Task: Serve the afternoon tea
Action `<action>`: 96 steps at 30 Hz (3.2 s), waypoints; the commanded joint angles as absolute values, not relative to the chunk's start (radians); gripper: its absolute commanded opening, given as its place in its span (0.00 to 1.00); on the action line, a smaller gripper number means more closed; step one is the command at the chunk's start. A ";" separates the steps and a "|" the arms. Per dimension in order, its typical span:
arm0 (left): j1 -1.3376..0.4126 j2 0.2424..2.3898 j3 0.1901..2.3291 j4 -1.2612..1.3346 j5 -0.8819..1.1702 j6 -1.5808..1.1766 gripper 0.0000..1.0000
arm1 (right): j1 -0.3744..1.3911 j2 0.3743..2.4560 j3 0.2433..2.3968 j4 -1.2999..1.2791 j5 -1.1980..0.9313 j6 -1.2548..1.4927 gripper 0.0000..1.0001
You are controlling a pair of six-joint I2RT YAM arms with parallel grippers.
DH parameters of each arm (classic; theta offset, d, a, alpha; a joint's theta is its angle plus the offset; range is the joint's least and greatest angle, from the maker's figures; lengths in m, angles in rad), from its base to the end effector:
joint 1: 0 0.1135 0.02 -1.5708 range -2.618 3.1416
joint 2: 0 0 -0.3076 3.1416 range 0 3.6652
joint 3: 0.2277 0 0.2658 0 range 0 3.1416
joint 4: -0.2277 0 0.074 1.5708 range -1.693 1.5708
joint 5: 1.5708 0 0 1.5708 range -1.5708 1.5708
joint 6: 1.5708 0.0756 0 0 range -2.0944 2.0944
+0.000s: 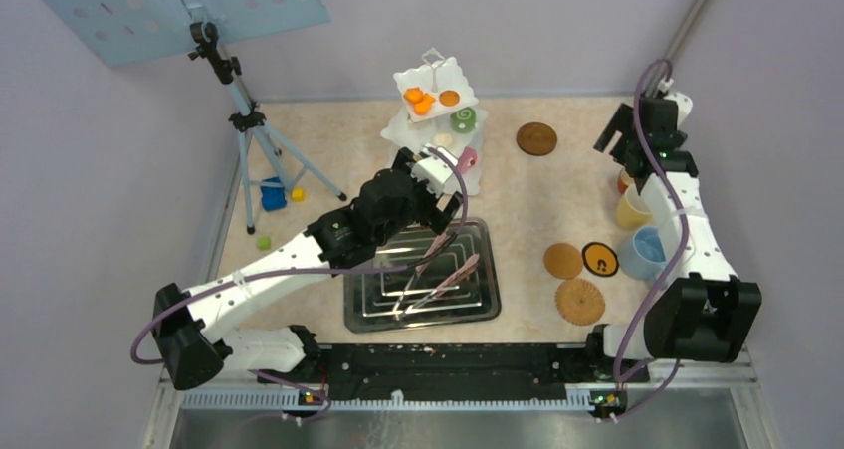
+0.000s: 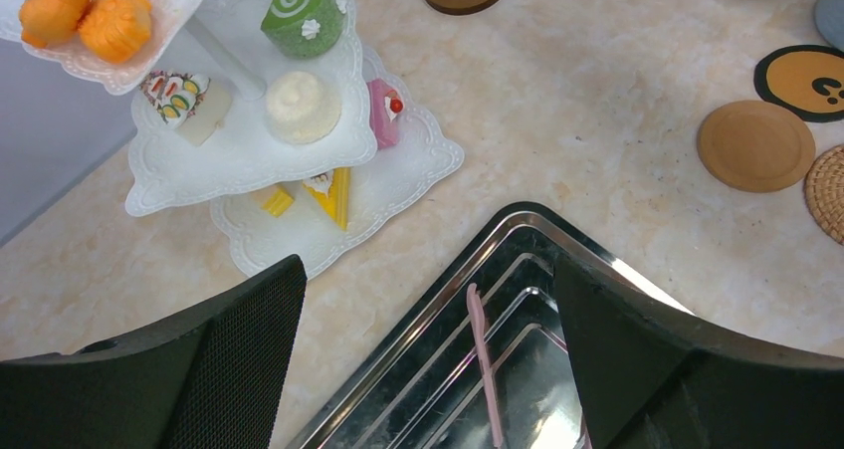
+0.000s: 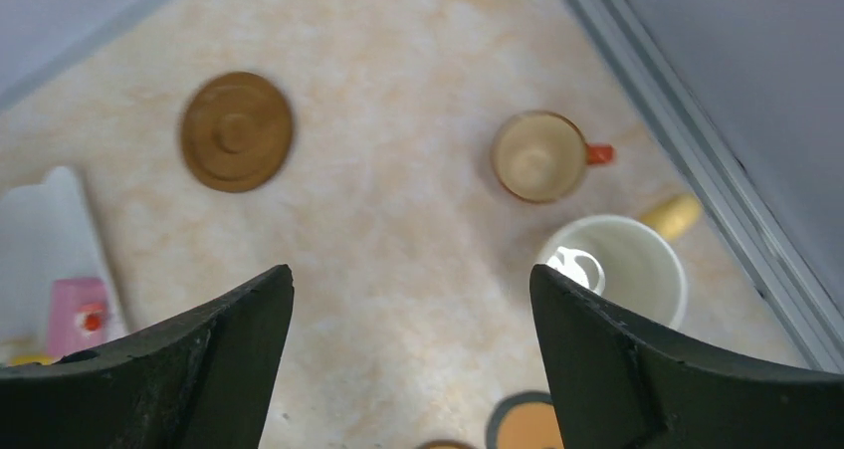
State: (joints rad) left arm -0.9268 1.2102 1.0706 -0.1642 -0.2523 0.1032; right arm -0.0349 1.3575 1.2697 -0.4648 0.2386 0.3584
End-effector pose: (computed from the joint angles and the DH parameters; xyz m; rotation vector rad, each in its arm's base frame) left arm 0.2052 -0.2419 0.3807 0.7694 1.7131 -0.3324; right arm 0.3428 -0.0298 0.3738 0.5486 2.0339 -0.0597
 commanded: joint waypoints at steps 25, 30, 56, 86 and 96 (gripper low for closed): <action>-0.954 1.172 1.045 -0.121 -0.270 0.099 0.99 | -0.084 1.090 1.047 -0.772 0.539 0.516 0.88; -0.954 1.169 1.045 -0.123 -0.271 0.099 0.99 | -0.113 1.157 1.053 -0.828 0.508 0.535 0.87; -0.956 1.163 1.043 -0.120 -0.269 0.094 0.99 | -0.202 1.290 0.807 -0.579 0.545 0.558 0.21; -0.956 1.163 1.045 -0.121 -0.270 0.089 0.99 | -0.018 1.260 1.375 -0.199 -0.006 -0.029 0.00; -0.956 1.164 1.037 -0.114 -0.291 0.104 0.99 | 0.202 1.775 1.908 -0.495 0.090 -0.263 0.00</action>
